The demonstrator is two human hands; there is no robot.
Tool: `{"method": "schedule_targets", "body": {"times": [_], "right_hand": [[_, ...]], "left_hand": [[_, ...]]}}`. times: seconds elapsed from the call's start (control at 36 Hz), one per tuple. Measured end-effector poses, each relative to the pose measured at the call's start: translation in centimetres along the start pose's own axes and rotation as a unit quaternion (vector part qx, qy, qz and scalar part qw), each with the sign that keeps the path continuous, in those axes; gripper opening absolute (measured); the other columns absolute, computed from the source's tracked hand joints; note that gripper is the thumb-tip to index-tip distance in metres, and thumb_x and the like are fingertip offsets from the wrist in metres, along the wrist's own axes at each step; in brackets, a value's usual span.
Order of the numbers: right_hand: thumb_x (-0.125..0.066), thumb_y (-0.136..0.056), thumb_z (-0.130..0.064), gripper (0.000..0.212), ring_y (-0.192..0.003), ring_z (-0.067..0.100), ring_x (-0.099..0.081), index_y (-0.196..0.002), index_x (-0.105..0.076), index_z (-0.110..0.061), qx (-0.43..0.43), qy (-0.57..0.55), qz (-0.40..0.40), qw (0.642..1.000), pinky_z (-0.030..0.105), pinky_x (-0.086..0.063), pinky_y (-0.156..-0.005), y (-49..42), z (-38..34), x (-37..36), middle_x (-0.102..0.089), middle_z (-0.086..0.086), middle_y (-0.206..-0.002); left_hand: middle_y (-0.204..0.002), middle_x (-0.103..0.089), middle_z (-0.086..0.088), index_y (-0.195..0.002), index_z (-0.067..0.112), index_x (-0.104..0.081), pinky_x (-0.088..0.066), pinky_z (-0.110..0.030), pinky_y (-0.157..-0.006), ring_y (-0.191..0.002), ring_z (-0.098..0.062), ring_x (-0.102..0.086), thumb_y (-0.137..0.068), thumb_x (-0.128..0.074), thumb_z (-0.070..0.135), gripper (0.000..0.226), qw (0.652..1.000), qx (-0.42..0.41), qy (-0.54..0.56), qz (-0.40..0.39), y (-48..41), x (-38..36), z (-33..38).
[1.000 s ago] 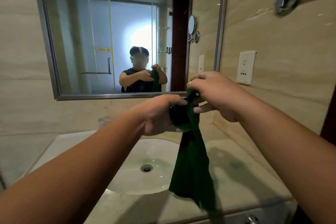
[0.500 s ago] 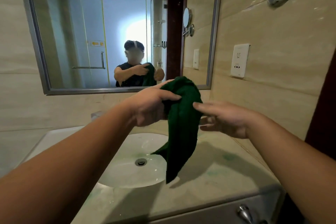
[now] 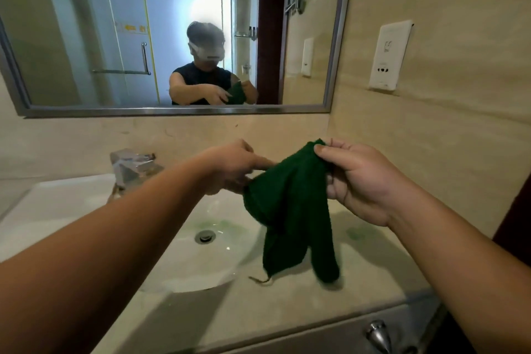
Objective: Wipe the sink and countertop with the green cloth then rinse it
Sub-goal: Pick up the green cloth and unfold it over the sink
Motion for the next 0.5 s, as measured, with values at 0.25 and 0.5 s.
{"method": "schedule_targets", "body": {"times": [0.25, 0.5], "right_hand": [[-0.060, -0.096, 0.007, 0.015, -0.104, 0.041, -0.073, -0.109, -0.059, 0.001, -0.041, 0.014, 0.098, 0.994, 0.046, -0.065, -0.077, -0.3, -1.1, 1.6, -0.066, 0.030, -0.105], [-0.086, -0.081, -0.028, 0.048, -0.103, 0.024, -0.072, -0.124, -0.066, -0.020, -0.101, 0.386, 0.025, 0.917, 0.040, -0.062, -0.085, 1.4, -2.1, 5.6, -0.075, 0.005, -0.112]], "left_hand": [[-0.125, -0.075, 0.003, -0.133, 0.028, -0.065, -0.050, -0.045, -0.110, -0.120, -0.017, -0.070, -0.086, -0.084, 0.045, 0.053, 0.968, -0.169, -0.037, -0.181, 1.7, -7.6, 1.1], [-0.103, -0.079, -0.010, -0.110, 0.019, -0.076, -0.057, -0.043, -0.093, -0.101, -0.031, -0.075, -0.097, -0.075, 0.029, 0.017, 0.968, -0.183, -0.053, -0.161, 0.7, -7.8, 2.5]]}}
Point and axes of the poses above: each hand's wrist, its own y-axis away from the middle knuckle, its own x-axis out of the back of the hand, z = x × y, the point moved 7 cm from there along -y, towards the middle knuckle
